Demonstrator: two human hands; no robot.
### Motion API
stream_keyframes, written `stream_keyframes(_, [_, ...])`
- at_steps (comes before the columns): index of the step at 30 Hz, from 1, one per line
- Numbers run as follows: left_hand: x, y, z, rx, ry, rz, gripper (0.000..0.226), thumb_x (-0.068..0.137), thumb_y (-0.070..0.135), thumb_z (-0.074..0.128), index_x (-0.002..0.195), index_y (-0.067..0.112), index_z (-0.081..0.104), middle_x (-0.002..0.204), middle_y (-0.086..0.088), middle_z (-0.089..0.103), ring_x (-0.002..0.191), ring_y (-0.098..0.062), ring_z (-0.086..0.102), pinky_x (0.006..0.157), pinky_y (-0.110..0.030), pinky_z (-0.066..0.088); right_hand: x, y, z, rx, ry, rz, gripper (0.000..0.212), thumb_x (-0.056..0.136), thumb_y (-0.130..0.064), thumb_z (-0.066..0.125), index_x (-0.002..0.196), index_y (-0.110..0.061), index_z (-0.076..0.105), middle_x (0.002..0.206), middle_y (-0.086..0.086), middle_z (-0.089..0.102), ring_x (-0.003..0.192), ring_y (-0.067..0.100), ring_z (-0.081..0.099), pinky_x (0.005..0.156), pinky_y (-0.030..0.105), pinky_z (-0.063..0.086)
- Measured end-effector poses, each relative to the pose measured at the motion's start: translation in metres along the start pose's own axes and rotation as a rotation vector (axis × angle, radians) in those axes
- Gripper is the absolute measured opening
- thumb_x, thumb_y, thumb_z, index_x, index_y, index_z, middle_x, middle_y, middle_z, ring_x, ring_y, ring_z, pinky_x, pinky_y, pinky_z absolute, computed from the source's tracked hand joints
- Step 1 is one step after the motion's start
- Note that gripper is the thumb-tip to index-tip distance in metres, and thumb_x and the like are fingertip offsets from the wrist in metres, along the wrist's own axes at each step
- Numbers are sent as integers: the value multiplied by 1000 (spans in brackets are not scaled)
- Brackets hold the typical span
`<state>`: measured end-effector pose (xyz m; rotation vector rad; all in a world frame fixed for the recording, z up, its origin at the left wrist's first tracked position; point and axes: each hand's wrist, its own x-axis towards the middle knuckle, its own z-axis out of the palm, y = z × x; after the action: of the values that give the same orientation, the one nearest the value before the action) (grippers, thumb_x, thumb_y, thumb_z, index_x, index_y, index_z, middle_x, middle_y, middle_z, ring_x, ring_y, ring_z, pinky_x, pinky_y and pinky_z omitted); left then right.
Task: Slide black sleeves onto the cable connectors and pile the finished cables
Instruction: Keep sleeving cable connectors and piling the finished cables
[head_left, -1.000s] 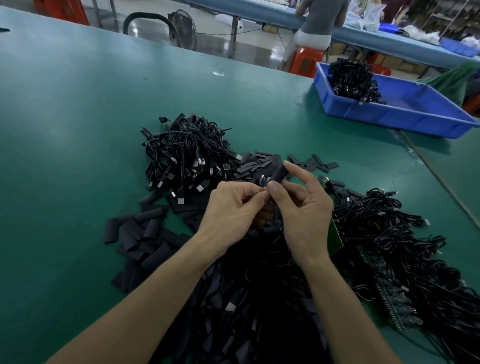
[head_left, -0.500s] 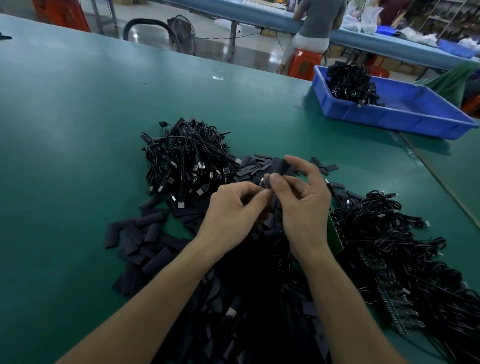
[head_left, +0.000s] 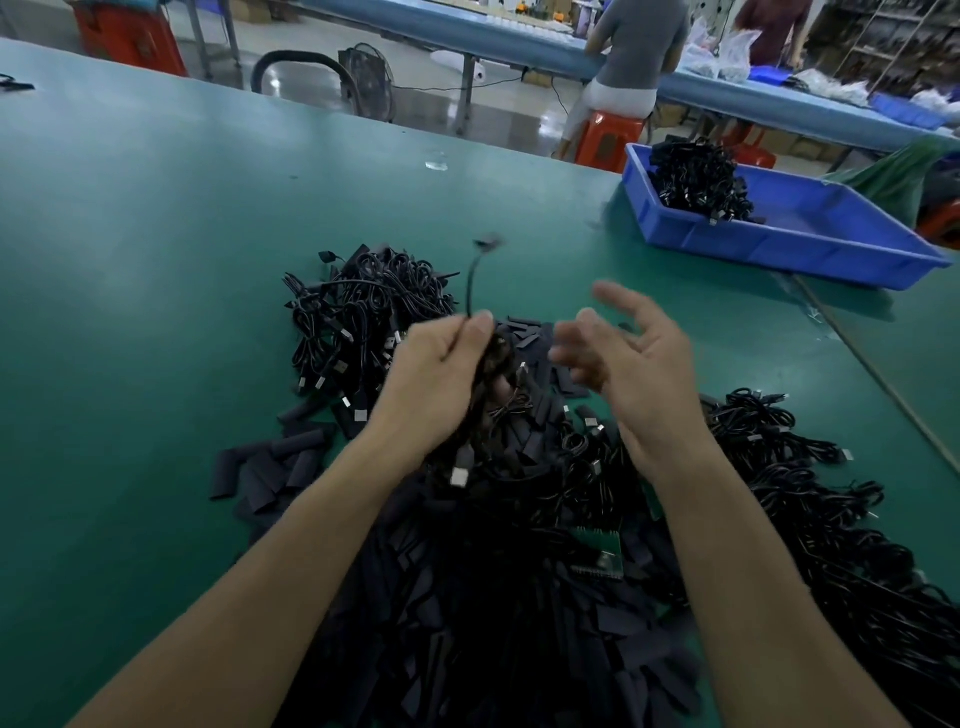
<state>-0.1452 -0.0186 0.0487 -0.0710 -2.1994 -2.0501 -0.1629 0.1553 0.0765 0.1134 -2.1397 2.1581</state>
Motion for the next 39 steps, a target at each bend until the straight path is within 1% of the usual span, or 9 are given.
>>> stream_keyframes(7, [50,19,-26,-202,335,-21,40,106,33,46,85,4,63,59,-4,62,46,-13,57,41,-25,48,-16,22,-8,-566,-462,90,11,91,-24,72,101,-30,71,91,-7,77,82,6,72,74,18,55])
stream_keyframes(11, [68,0,-42,295,415,0,44,104,34,50,73,4,60,51,6,45,39,-3,42,50,-32,45,-22,19,-8,-814,-686,97,30,81,-39,82,109,-34,72,97,-19,71,93,-4,65,87,22,49])
stream_keyframes(16, [70,-14,-48,423,520,30,33,96,23,67,125,10,59,101,-5,57,86,-17,60,68,-26,57,-25,13,-3,-1059,-714,62,57,73,-58,80,124,-47,57,105,-23,61,104,-1,56,104,37,31])
stream_keyframes(21, [67,-18,-46,517,598,60,24,95,24,66,118,21,59,107,3,50,102,-22,59,79,-29,41,-33,24,20,-1098,-625,-166,43,86,-60,66,125,-44,60,106,-16,54,101,5,46,96,36,25])
stream_keyframes(24, [55,-23,-42,506,614,148,15,96,22,63,111,20,61,101,4,50,103,-23,55,82,-27,40,-36,30,25,-968,-629,-201,17,92,-44,67,105,-33,71,101,-12,55,99,8,51,92,33,40])
stream_keyframes(29, [23,-24,-25,297,533,439,9,94,25,64,87,29,58,66,12,53,59,-6,49,60,-20,41,-31,29,16,-603,-405,-141,9,97,-23,62,89,-27,61,80,-9,63,67,-1,55,63,22,48])
stream_keyframes(32, [8,-18,-12,102,238,376,15,93,39,62,84,27,62,62,3,60,51,-11,54,46,-21,45,-23,22,7,-360,-262,-58,10,99,-17,60,94,-25,61,84,10,68,71,13,58,67,36,51])
stream_keyframes(35, [-1,-17,-1,-34,-35,252,23,90,40,71,84,19,66,65,8,62,57,-9,55,49,-27,49,-19,19,3,-173,-222,-4,12,97,-16,61,96,-27,65,84,1,72,73,8,63,66,22,51])
stream_keyframes(39, [-5,-20,5,-167,-129,94,22,76,38,74,81,20,65,66,9,57,64,-14,48,61,-34,44,-19,20,1,-24,-262,31,12,89,-24,65,87,-34,70,84,-3,72,74,9,65,65,21,53])
